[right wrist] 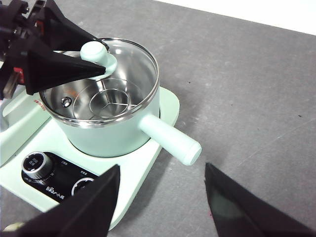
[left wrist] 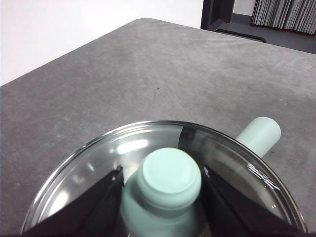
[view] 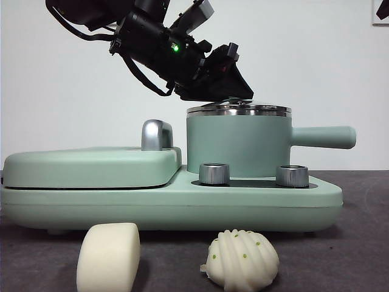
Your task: Put the buns in a small steamer
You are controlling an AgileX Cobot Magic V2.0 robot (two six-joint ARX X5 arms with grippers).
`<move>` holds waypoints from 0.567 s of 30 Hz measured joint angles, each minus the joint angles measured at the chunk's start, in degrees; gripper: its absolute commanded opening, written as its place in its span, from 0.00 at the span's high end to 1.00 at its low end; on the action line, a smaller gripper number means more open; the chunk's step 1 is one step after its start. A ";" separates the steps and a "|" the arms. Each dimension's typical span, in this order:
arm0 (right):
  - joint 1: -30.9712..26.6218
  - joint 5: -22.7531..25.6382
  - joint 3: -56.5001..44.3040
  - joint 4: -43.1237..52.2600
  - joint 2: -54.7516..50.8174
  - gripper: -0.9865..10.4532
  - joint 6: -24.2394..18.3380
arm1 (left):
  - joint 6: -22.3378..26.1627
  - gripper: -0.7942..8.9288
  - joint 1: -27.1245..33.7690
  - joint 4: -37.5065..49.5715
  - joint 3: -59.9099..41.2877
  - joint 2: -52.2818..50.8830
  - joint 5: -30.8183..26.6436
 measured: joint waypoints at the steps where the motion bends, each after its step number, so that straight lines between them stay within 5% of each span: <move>1: 0.00 0.00 0.00 0.00 0.00 0.67 0.00 | 0.00 0.67 0.00 0.02 0.00 0.00 0.00; 4: 0.00 0.00 0.00 0.00 0.00 0.67 0.00 | 0.11 0.70 -0.11 0.02 0.00 0.00 0.00; 8: 0.00 0.00 0.00 0.00 0.00 0.67 0.00 | 0.50 0.91 -0.31 0.24 0.13 0.00 0.00; 17: 0.00 0.00 0.00 -0.02 0.00 0.67 0.00 | 0.85 0.91 -0.37 0.35 0.20 0.00 -0.13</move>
